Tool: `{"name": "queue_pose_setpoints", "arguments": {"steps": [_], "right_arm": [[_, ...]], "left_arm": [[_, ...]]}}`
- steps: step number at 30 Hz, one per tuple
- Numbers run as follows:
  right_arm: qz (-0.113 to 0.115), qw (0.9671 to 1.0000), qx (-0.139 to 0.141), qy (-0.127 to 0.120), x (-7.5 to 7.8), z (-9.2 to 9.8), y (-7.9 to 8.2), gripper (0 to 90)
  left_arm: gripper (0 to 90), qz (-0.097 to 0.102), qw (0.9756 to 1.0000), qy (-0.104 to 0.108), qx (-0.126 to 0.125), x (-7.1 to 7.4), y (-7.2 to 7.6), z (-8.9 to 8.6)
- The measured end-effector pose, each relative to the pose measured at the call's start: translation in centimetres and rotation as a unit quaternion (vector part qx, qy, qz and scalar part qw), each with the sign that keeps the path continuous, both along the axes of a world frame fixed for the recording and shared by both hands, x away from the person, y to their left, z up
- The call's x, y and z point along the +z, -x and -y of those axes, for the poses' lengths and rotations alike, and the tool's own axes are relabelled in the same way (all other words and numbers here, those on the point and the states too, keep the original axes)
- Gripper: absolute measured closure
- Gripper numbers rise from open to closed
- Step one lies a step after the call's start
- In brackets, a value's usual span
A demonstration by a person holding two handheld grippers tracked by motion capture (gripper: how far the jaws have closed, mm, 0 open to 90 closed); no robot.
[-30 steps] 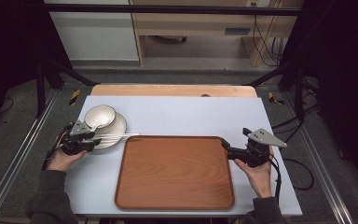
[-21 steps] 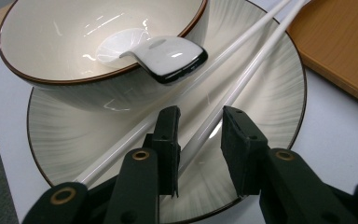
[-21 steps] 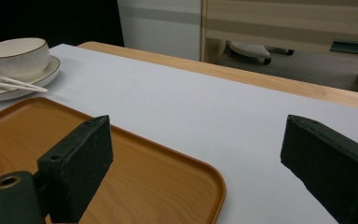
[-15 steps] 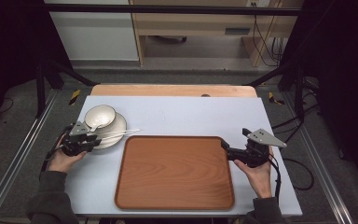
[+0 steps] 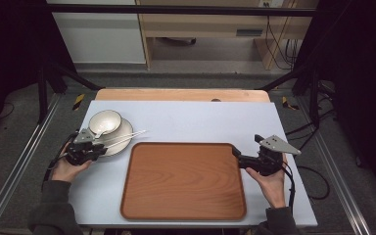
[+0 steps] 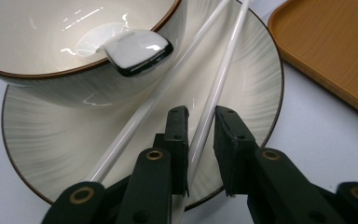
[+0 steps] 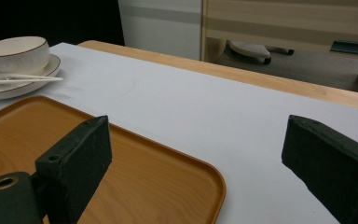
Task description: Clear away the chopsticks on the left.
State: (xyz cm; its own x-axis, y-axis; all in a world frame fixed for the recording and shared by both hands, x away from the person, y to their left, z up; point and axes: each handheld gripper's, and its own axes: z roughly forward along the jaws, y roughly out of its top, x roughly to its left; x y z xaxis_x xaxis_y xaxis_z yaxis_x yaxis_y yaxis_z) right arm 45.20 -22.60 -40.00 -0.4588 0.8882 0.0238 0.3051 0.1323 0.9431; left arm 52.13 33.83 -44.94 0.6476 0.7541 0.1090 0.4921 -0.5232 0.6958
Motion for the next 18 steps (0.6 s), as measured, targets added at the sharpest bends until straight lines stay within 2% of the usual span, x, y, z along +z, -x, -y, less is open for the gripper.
{"name": "queue_pose_setpoints", "arguments": {"steps": [7,14,18], "right_arm": [[0.000,1.0000,0.001,0.000,-0.01,-0.03,0.00,8.6],[0.001,1.0000,0.001,0.000,-0.01,-0.03,0.00,8.6],[-0.001,1.0000,0.002,0.001,-0.05,-0.09,-0.02,8.6]], "left_arm": [[83.0,-0.011,0.9999,0.005,0.006,-0.16,0.04,0.15],[79.2,-0.022,0.9995,0.015,0.017,-0.17,-0.11,0.35],[75.6,-0.020,0.9989,0.024,0.033,-0.26,-0.37,0.82]]}}
